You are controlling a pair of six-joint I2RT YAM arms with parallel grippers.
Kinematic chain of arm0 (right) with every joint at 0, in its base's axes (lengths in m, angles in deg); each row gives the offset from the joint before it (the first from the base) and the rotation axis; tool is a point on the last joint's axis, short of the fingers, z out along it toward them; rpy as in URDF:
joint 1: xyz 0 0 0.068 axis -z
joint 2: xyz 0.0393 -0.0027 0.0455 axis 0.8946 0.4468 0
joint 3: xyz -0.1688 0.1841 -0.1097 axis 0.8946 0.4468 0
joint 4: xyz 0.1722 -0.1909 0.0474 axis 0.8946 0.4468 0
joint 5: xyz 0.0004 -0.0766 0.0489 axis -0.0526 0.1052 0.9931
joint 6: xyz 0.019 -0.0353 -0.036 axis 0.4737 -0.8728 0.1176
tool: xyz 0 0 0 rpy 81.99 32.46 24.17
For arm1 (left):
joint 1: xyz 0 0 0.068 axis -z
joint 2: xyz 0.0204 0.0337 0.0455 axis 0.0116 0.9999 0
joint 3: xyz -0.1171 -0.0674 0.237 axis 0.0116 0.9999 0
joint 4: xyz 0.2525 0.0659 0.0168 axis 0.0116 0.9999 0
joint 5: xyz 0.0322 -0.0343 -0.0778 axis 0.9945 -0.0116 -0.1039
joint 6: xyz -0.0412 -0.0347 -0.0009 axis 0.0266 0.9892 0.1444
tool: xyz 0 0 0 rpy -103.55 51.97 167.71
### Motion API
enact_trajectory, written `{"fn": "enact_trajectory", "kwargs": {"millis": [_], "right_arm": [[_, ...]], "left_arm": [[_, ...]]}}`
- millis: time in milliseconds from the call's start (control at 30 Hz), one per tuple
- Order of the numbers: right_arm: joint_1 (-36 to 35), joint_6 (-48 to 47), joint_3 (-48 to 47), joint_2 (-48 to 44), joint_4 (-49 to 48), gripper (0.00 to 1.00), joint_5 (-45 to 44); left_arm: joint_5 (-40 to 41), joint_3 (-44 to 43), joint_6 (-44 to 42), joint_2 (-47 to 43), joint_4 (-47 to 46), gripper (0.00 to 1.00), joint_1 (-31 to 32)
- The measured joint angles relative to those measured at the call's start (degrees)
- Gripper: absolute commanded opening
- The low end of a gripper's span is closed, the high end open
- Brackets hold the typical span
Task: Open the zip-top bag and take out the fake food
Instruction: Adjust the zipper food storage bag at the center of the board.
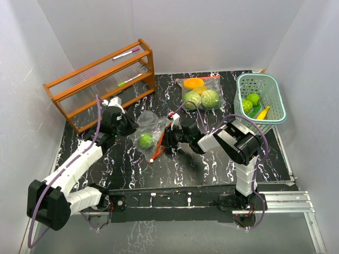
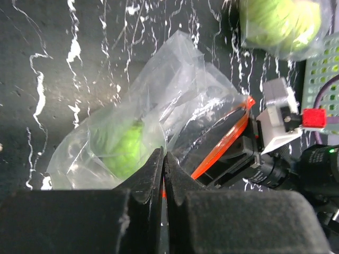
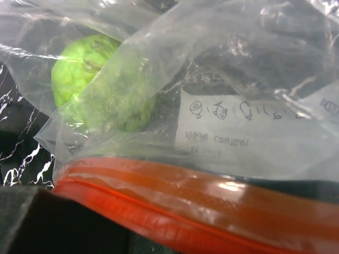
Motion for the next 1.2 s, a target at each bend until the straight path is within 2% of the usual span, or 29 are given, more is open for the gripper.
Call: {"fn": "enact_trajectory", "kwargs": {"millis": [100,167,233,300,333,367,433,467,500,633,867,1200], "right_arm": [[0.0,0.0,0.0,0.0,0.1,0.31,-0.1],[0.0,0.0,0.0,0.0,0.1,0.31,-0.1],[0.0,-0.1,0.0,0.0,0.1,0.31,-0.1],[0.0,-0.1,0.0,0.0,0.1,0.31,-0.1],[0.0,-0.1,0.0,0.0,0.1,0.31,-0.1],[0.0,-0.1,0.0,0.0,0.1,0.31,-0.1],[0.0,-0.1,-0.1,0.0,0.1,0.31,-0.1],[0.0,-0.1,-0.1,0.0,0.2,0.31,-0.1],[0.0,-0.1,-0.1,0.0,0.2,0.31,-0.1],[0.0,-0.1,-0.2,0.0,0.3,0.31,-0.1],[0.0,0.0,-0.4,0.0,0.7,0.31,0.0],[-0.1,0.1,-0.4,0.0,0.8,0.31,0.2]], "left_arm": [[-0.6,0.0,0.6,2.7,-0.1,0.0,1.4],[-0.1,-0.3,0.5,3.2,1.3,0.17,1.8],[1.9,-2.3,-0.3,2.8,4.5,0.47,2.0],[5.3,-6.3,-1.5,1.6,7.9,0.6,2.1],[6.3,-7.8,-2.3,0.8,8.7,0.6,2.1],[7.5,-9.8,-2.6,-0.6,9.3,0.54,2.1],[8.0,-12.3,-2.8,-3.1,9.2,0.2,2.0],[7.8,-13.2,-2.8,-4.3,8.6,0.08,2.0],[7.3,-13.5,-2.4,-5.2,7.6,0.0,2.0],[3.3,-9.6,-1.4,-4.6,1.9,0.0,2.0],[-4.4,-0.6,-0.8,12.3,-5.1,0.0,1.7],[-4.0,0.2,-3.1,20.4,-11.8,0.0,-1.9]]}}
